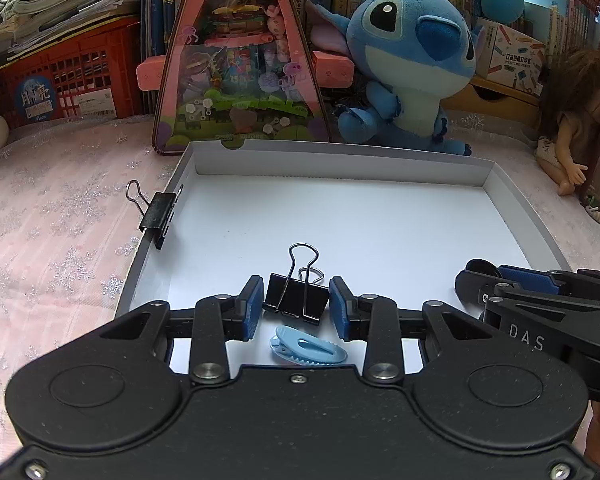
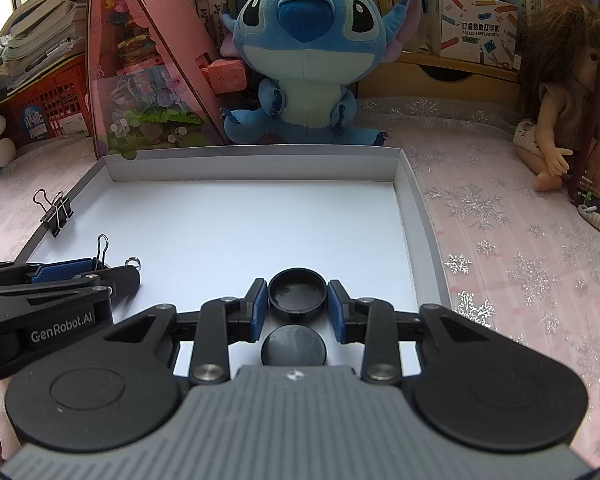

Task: Organize rigid objects
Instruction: 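Lower the binder clip onto the tray floor and open the left tool, then withdraw both open tools from the tray back over the table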

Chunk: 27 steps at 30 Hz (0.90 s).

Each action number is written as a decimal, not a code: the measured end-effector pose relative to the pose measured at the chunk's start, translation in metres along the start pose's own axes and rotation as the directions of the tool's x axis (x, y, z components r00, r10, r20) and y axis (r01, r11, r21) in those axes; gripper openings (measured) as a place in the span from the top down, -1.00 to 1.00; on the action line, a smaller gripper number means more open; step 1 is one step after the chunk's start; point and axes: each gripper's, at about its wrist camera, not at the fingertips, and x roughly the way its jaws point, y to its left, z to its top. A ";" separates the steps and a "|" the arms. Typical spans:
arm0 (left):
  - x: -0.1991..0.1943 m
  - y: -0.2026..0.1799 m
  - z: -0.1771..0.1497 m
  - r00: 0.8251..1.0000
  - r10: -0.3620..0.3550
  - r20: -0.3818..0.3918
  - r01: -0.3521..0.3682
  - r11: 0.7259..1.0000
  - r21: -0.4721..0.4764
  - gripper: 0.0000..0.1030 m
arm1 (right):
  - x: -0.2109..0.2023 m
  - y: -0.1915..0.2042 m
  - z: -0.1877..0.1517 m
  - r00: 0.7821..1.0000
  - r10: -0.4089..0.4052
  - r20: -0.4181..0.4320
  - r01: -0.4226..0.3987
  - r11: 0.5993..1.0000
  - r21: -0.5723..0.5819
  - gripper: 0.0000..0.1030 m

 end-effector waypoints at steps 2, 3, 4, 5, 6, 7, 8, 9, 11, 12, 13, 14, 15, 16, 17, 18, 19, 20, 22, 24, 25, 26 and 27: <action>0.000 0.000 0.000 1.000 -0.001 0.001 0.001 1.000 -0.004 0.34 | -0.001 -0.001 0.000 1.000 0.001 0.006 -0.001 1.000 0.006 0.17; -0.001 0.000 0.000 1.000 -0.007 0.000 0.007 1.000 -0.008 0.35 | -0.003 -0.001 0.000 1.000 0.002 0.008 -0.002 1.000 0.008 -0.06; -0.001 0.001 0.000 1.000 -0.015 0.000 0.015 1.000 -0.014 0.33 | -0.004 -0.002 0.000 1.000 0.010 0.013 -0.010 1.000 0.008 -0.14; -0.002 0.002 0.001 1.000 -0.025 0.000 0.025 1.000 -0.020 0.25 | -0.006 -0.002 -0.001 1.000 0.008 0.019 -0.008 1.000 0.005 -0.17; -0.003 0.002 0.001 0.999 -0.035 -0.002 0.035 0.999 -0.022 0.21 | -0.009 -0.002 -0.001 1.000 0.002 0.027 -0.002 1.000 -0.004 -0.22; -0.004 0.002 0.001 0.999 -0.038 0.000 0.038 0.999 -0.023 0.15 | -0.011 -0.002 -0.001 0.999 -0.005 0.036 0.005 1.000 -0.014 -0.25; -0.006 0.001 0.001 0.999 -0.034 0.004 0.034 0.999 -0.020 0.10 | -0.014 -0.003 -0.001 0.999 -0.010 0.044 0.011 1.000 -0.020 -0.27; -0.009 0.000 0.001 0.999 -0.029 0.013 0.029 0.999 -0.014 0.08 | -0.017 -0.003 -0.001 0.999 -0.015 0.052 0.016 1.000 -0.023 -0.31; -0.016 -0.001 0.000 0.999 -0.030 0.032 0.030 1.000 0.003 -0.05 | -0.023 -0.006 -0.001 0.997 -0.021 0.069 0.023 0.999 -0.027 -0.36; -0.020 -0.002 -0.001 0.999 -0.032 0.041 0.032 0.999 0.011 -0.08 | -0.026 -0.006 -0.001 0.997 -0.023 0.079 0.026 0.999 -0.030 -0.41; -0.024 -0.002 -0.001 0.998 -0.035 0.049 0.034 0.999 0.019 -0.16 | -0.029 -0.007 -0.002 0.996 -0.025 0.089 0.028 0.999 -0.034 -0.45; -0.029 -0.003 -0.002 0.997 -0.039 0.059 0.038 0.999 0.029 -0.24 | -0.033 -0.008 -0.002 0.995 -0.025 0.099 0.029 0.999 -0.039 -0.47; -0.033 -0.003 -0.003 0.997 -0.044 0.068 0.041 0.998 0.037 -0.27 | -0.037 -0.008 -0.003 0.994 -0.024 0.107 0.028 0.999 -0.042 -0.51; -0.039 -0.003 -0.005 0.996 -0.049 0.080 0.046 0.998 0.049 -0.35 | -0.041 -0.008 -0.004 0.993 -0.023 0.115 0.029 0.999 -0.047 -0.53; -0.043 -0.004 -0.006 0.994 -0.054 0.090 0.049 0.997 0.058 -0.39 | -0.045 -0.008 -0.005 0.992 -0.022 0.124 0.029 0.998 -0.051 -0.55; -0.050 -0.004 -0.008 0.993 -0.061 0.102 0.054 0.996 0.068 -0.44 | -0.049 -0.007 -0.007 0.991 -0.020 0.134 0.028 0.998 -0.057 -0.59; -0.055 -0.004 -0.009 0.992 -0.067 0.109 0.059 0.995 0.076 -0.46 | -0.053 -0.007 -0.009 0.989 -0.021 0.146 0.031 0.997 -0.064 -0.63; -0.061 -0.003 -0.012 0.990 -0.075 0.118 0.065 0.994 0.083 -0.50 | -0.057 -0.006 -0.011 0.987 -0.025 0.160 0.037 0.997 -0.071 -0.64; -0.072 -0.002 -0.017 0.987 -0.089 0.137 0.077 0.993 0.090 -0.53 | -0.066 -0.004 -0.018 0.983 -0.027 0.184 0.044 0.995 -0.090 -0.69; -0.082 0.000 -0.023 0.983 -0.102 0.151 0.088 0.991 0.099 -0.55 | -0.074 -0.003 -0.024 0.981 -0.014 0.195 0.034 0.994 -0.104 -0.69; -0.087 0.001 -0.026 0.982 -0.107 0.156 0.091 0.990 0.105 -0.56 | -0.078 -0.002 -0.026 0.980 -0.008 0.199 0.030 0.994 -0.109 -0.71; -0.092 0.002 -0.030 0.980 -0.112 0.162 0.094 0.989 0.112 -0.58 | -0.082 -0.002 -0.029 0.979 -0.002 0.204 0.026 0.993 -0.114 -0.72; -0.096 0.003 -0.033 0.979 -0.118 0.167 0.099 0.988 0.118 -0.58 | -0.086 -0.001 -0.031 0.977 0.002 0.211 0.024 0.993 -0.120 -0.73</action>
